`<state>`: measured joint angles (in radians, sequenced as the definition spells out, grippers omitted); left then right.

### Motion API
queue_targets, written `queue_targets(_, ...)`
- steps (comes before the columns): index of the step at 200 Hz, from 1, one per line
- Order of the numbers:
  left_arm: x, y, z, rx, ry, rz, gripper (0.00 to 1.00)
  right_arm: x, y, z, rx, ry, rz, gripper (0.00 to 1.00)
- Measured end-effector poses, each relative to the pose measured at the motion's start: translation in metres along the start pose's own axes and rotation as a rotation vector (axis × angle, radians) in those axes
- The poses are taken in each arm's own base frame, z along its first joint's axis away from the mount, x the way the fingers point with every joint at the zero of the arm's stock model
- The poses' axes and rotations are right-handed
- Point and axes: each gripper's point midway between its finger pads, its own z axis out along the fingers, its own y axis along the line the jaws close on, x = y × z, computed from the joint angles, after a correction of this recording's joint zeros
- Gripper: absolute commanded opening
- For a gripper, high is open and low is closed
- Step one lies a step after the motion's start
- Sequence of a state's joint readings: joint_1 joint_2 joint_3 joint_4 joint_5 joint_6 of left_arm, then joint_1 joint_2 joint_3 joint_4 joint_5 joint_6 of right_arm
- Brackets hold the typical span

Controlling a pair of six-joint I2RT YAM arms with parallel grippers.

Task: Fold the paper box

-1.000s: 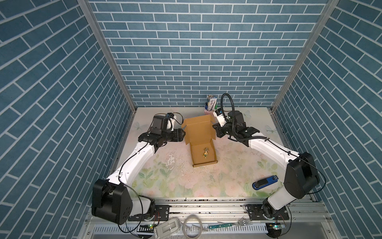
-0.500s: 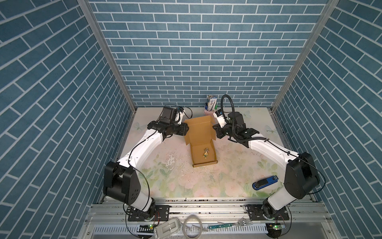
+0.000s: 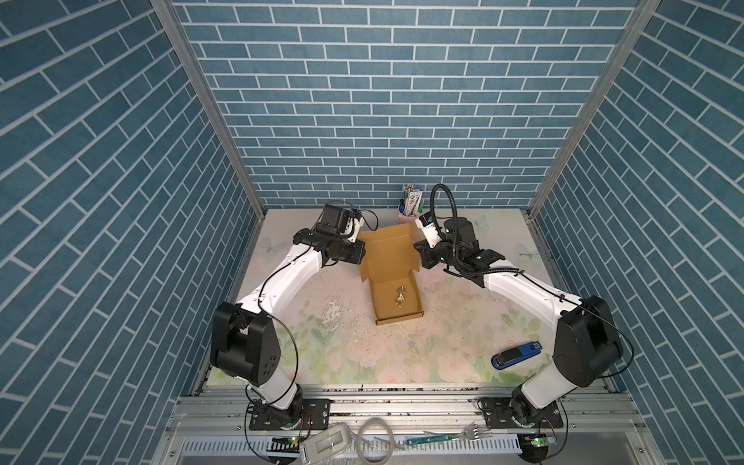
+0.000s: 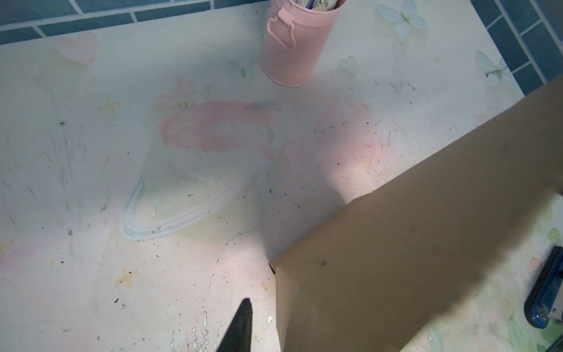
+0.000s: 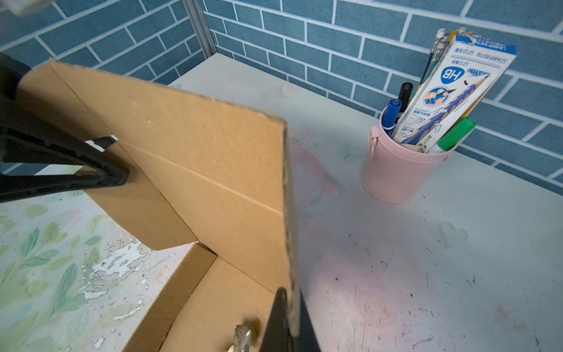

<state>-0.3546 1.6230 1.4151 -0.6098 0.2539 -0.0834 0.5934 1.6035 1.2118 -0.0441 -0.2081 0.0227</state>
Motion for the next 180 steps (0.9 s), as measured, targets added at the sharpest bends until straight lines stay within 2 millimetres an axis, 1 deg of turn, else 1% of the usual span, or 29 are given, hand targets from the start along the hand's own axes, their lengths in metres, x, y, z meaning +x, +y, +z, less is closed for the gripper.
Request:
queue_targets(16,-0.001,-0.004,0.005,0.008,0.008,0.003,0.14,0.000,-0.001,0.000,0.005,0.000,0.006,0.00)
queue_targets(43,-0.003,-0.010,0.008,0.013,0.008,-0.005,0.09,0.000,-0.003,0.000,0.029,0.001,0.028,0.00)
queue_targets(75,-0.005,-0.009,0.009,-0.006,-0.001,-0.032,0.03,0.000,-0.003,0.001,0.062,-0.001,0.075,0.00)
queue_targets(101,-0.009,-0.004,0.008,-0.034,-0.018,-0.066,0.03,-0.004,0.001,0.002,0.092,-0.007,0.117,0.00)
queue_targets(136,-0.022,0.002,0.008,-0.068,-0.076,-0.120,0.03,-0.020,0.001,-0.002,0.150,-0.040,0.197,0.00)
queue_targets(158,-0.030,0.004,0.007,-0.081,-0.113,-0.153,0.04,-0.025,0.002,-0.002,0.188,-0.053,0.237,0.00)
queue_targets(180,-0.034,0.005,0.006,-0.093,-0.133,-0.182,0.04,-0.029,0.003,0.001,0.227,-0.066,0.264,0.00)
